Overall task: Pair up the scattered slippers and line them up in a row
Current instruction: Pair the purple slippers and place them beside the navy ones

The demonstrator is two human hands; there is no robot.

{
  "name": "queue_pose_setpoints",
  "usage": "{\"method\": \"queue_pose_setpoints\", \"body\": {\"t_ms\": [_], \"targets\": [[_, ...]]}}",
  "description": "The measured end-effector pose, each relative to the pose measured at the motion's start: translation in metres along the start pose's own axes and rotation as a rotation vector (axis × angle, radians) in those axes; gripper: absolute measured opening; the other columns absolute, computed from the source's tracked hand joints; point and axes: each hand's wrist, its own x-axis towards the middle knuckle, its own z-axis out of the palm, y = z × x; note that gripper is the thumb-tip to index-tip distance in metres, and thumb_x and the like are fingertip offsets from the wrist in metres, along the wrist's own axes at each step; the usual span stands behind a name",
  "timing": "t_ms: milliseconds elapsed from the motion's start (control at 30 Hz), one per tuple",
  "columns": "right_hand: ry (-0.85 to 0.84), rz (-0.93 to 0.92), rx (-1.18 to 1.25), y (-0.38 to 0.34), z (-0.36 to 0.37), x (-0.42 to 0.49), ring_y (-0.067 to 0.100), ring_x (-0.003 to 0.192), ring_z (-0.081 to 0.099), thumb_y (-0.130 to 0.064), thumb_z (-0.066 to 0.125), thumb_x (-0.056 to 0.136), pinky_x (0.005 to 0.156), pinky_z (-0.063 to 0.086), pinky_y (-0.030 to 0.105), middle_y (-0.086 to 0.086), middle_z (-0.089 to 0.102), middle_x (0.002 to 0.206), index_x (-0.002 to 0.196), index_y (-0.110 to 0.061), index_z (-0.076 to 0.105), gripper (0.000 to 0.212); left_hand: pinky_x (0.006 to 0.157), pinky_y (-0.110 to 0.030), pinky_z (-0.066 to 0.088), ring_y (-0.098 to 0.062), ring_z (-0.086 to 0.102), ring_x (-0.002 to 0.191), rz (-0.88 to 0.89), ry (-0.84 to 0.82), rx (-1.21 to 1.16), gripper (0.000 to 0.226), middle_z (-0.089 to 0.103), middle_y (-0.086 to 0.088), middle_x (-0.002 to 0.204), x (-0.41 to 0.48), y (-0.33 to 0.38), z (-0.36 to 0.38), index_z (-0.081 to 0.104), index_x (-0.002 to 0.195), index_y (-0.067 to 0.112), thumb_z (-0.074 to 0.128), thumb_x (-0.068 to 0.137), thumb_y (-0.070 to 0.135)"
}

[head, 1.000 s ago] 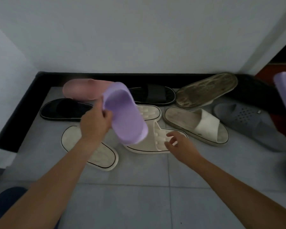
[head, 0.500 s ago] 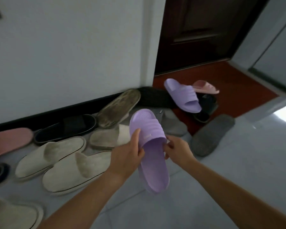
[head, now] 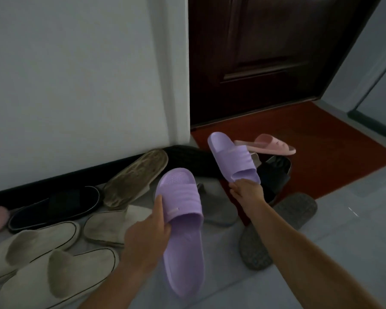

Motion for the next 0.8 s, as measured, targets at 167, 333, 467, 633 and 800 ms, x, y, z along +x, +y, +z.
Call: {"method": "queue_pose_setpoints", "body": {"t_ms": [167,333,467,633,800], "targets": [[0.034,0.077,0.421,0.0,0.022,0.036,0.013,0.077,0.064,-0.01,0.05,0.092,0.069,0.056,0.021,0.005,0.056,0.105,0.111,-0.01,0.055,0.019,0.062,-0.029,0.04,-0.025,0.065,0.081,-0.173,0.034,-0.055,0.074,0.068,0.003,0.101,-0.014,-0.006,-0.003,0.0,0.147,0.032,0.043,0.088,0.041],[0.113,0.07,0.68,0.01,0.041,0.043,0.009,0.064,0.065,-0.031,0.051,0.095,0.054,0.055,0.025,-0.004,0.061,0.09,0.109,-0.021,0.054,0.018,0.057,-0.028,0.034,-0.024,0.063,0.074,-0.261,0.048,0.055,0.071,0.067,0.003,0.098,-0.037,-0.018,-0.008,0.006,0.148,0.029,0.044,0.089,0.037],[0.168,-0.048,0.485,0.025,0.065,0.026,0.011,0.064,0.056,-0.04,0.054,0.091,0.057,0.045,0.023,-0.007,0.062,0.076,0.08,-0.018,0.062,0.025,0.057,-0.029,0.033,-0.027,0.062,0.074,-0.32,0.031,0.136,0.066,0.067,0.002,0.092,-0.054,-0.028,-0.01,0.01,0.148,0.026,0.04,0.09,0.036],[-0.062,-0.245,0.151,0.033,0.11,-0.012,0.011,0.074,0.058,-0.053,0.055,0.086,0.069,0.047,0.027,-0.004,0.063,0.081,0.077,-0.027,0.06,0.028,0.063,-0.034,0.04,-0.028,0.062,0.077,-0.338,0.056,0.205,0.063,0.067,0.0,0.093,-0.078,-0.053,-0.038,0.015,0.148,0.029,0.038,0.091,0.037],[-0.133,-0.401,-0.124,0.049,0.134,-0.046,0.019,0.072,0.054,-0.055,0.057,0.082,0.07,0.046,0.036,0.004,0.057,0.074,0.073,-0.013,0.059,0.043,0.063,-0.032,0.041,-0.029,0.065,0.083,-0.456,-0.055,0.329,0.064,0.067,0.003,0.108,-0.152,-0.114,-0.084,0.005,0.149,0.035,0.035,0.092,0.037]]}}
